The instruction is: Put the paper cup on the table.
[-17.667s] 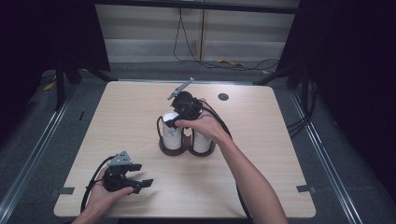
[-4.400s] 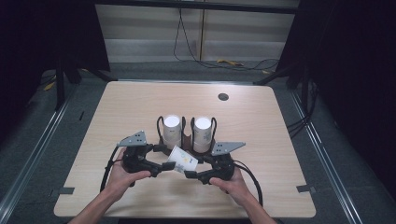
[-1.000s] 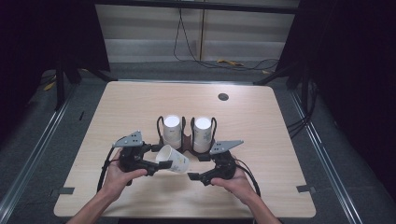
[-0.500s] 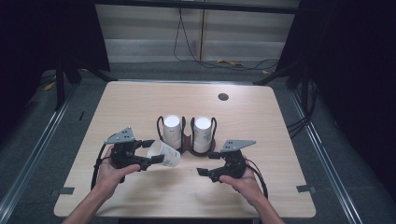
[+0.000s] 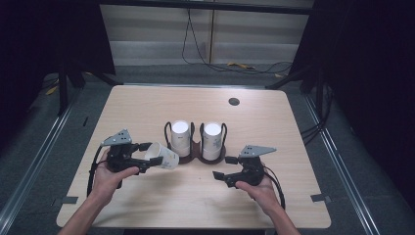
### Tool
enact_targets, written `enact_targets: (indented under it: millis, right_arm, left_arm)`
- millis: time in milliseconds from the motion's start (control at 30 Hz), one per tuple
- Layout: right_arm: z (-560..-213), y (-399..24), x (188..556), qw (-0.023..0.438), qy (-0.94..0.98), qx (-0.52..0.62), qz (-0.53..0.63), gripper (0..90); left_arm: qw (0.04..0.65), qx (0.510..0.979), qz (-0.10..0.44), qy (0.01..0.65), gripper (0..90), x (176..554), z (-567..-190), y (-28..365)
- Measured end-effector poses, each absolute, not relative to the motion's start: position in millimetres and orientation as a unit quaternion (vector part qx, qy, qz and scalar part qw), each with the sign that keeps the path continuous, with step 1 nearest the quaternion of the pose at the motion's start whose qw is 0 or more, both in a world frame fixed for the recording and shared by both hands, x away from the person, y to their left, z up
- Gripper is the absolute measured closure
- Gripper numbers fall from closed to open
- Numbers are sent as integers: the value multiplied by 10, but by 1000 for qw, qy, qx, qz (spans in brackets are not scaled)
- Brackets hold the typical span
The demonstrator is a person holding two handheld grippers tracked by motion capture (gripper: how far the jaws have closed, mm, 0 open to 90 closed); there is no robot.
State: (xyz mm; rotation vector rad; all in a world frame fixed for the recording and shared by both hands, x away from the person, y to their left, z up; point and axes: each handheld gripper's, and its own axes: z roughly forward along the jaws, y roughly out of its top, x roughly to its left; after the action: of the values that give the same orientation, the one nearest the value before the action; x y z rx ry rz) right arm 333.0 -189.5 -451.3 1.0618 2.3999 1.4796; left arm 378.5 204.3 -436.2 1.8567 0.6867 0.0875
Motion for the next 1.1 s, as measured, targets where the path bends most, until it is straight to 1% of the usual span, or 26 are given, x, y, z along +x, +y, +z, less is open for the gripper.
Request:
enact_targets:
  millis: [200,467,567,700,867,1033,1100]
  right_arm:
    - [-4509,-1918,3326,67,793,349,495,221]
    - [-4530,-1911,3353,65,793,353,492,220]
    - [-4538,-1903,3362,65,796,350,489,220]
    - [-4554,-1897,3382,61,796,350,491,220]
    - [-4591,-1879,3388,58,800,348,485,221]
    - [-4604,-1875,3393,56,799,349,486,222]
    - [-4603,-1871,3393,55,800,347,486,223]
  left_arm:
    - [542,785,41,297,249,3855,-4345,2122]
    - [540,774,54,326,249,3945,-4354,2248]
    - [544,772,56,326,248,3961,-4350,2294]
    - [529,775,86,335,247,3983,-4299,2362]
    - [512,779,109,346,248,4053,-4246,2422]
    - [517,770,118,354,248,4140,-4232,2466]
    - [510,771,119,362,249,4186,-4261,2461]
